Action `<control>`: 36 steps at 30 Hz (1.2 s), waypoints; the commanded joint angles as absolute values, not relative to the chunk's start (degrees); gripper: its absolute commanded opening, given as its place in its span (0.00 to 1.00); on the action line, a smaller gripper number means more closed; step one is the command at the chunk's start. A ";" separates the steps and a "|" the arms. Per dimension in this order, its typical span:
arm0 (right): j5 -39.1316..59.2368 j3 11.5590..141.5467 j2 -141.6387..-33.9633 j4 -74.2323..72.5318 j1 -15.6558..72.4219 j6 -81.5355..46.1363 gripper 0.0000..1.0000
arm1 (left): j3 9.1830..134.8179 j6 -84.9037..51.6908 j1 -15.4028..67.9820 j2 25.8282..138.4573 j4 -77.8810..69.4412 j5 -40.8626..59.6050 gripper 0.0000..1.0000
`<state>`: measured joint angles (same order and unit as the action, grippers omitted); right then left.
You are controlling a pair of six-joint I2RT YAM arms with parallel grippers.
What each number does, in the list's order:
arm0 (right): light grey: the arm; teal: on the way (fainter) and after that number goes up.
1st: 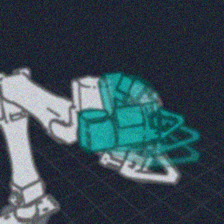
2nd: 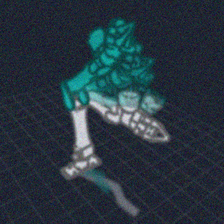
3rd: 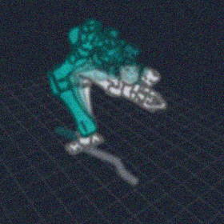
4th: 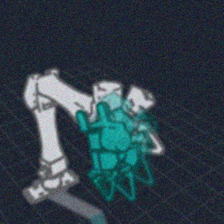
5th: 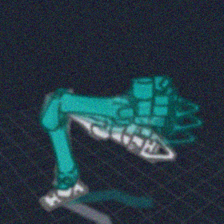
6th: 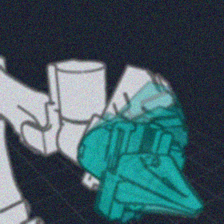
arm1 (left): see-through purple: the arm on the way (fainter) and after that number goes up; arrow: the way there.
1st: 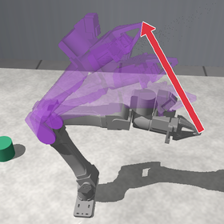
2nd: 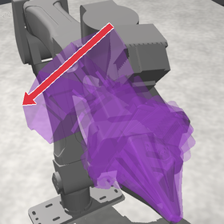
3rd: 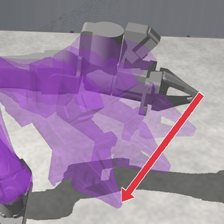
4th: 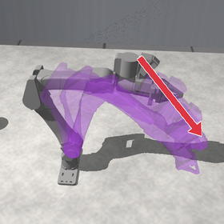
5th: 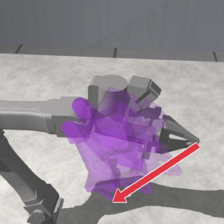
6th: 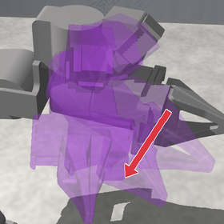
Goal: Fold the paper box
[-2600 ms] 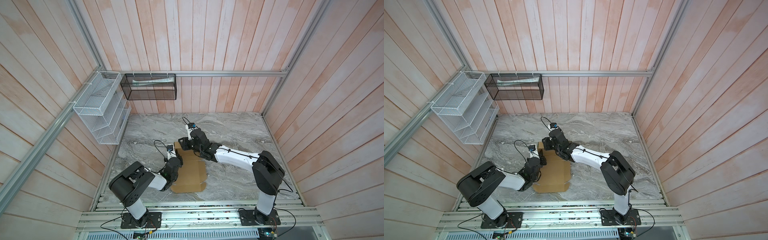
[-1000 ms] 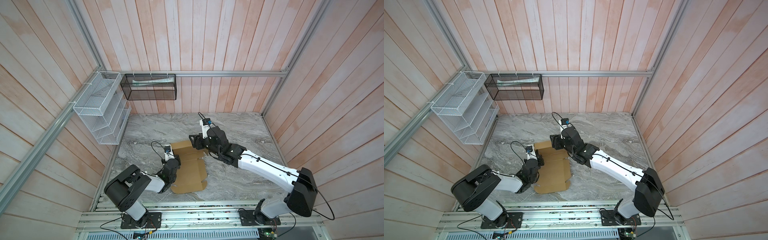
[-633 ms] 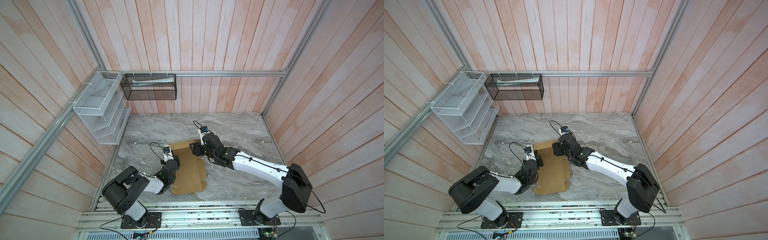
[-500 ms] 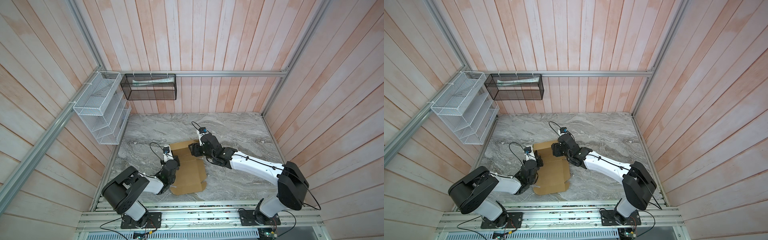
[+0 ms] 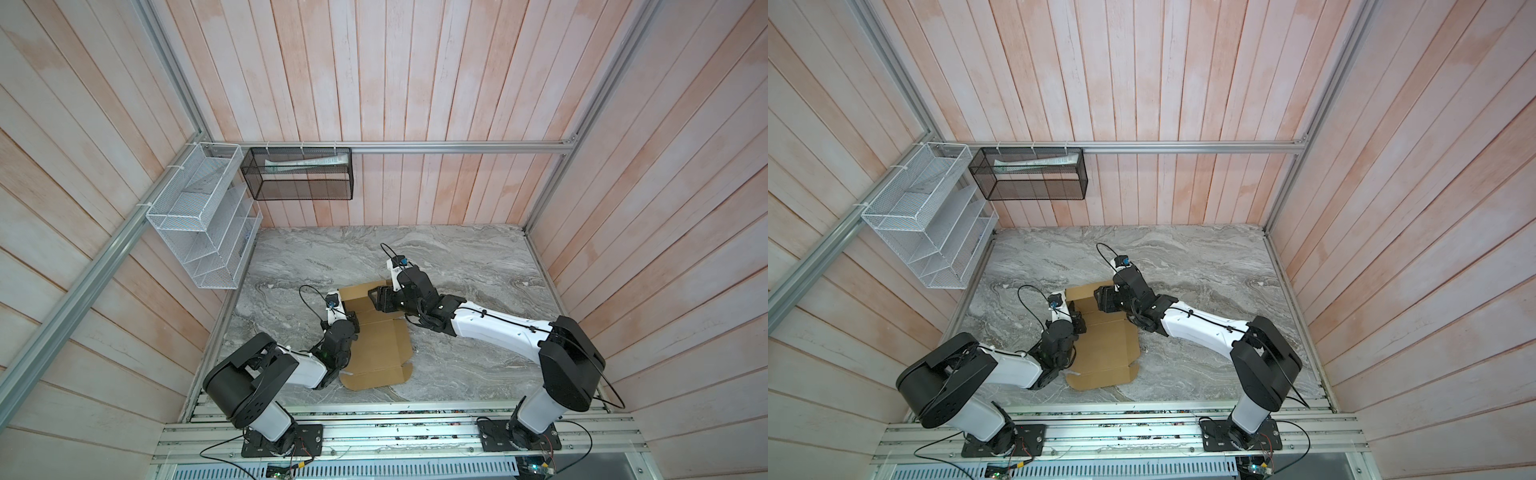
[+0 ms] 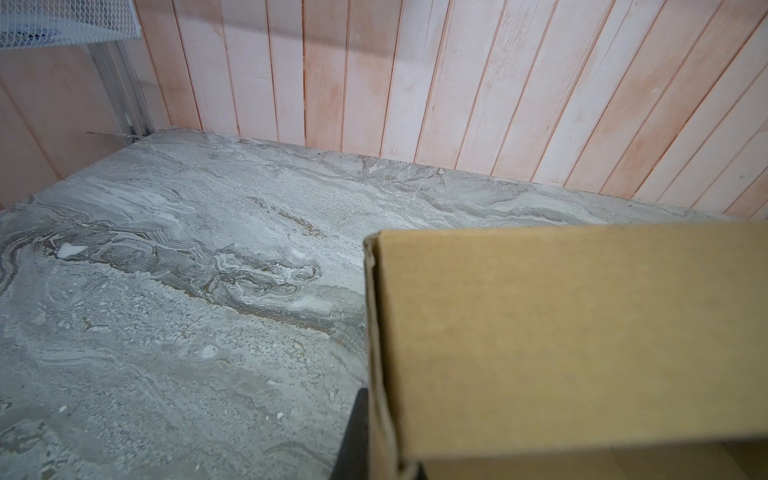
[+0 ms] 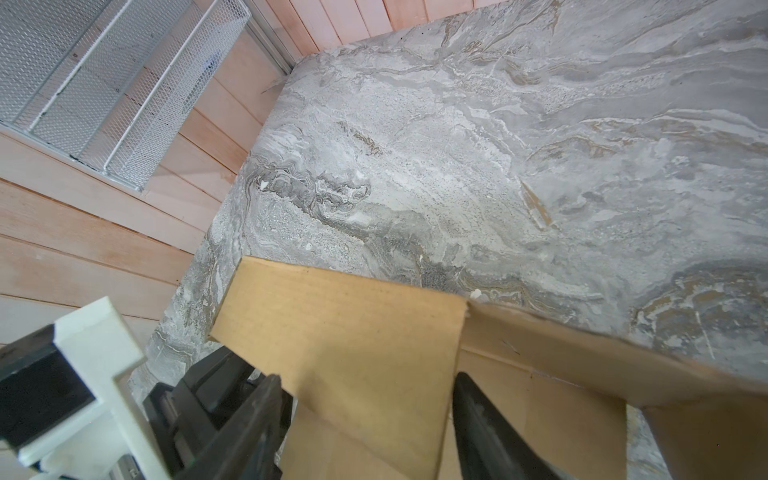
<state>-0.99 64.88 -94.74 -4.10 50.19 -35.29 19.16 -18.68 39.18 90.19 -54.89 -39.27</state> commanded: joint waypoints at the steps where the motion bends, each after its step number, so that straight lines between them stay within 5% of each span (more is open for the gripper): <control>1: 0.39 65.57 -94.98 -6.69 49.92 -36.13 0.66 | 18.54 -19.02 39.64 89.79 -55.26 -38.39 0.00; 17: -5.44 51.15 -82.94 -2.64 50.01 -35.37 0.70 | 20.91 -21.28 39.20 87.57 -47.13 -40.16 0.00; 36: -7.95 50.07 -94.08 -8.07 49.97 -34.75 0.69 | 21.62 -21.18 38.85 85.01 -43.48 -39.64 0.00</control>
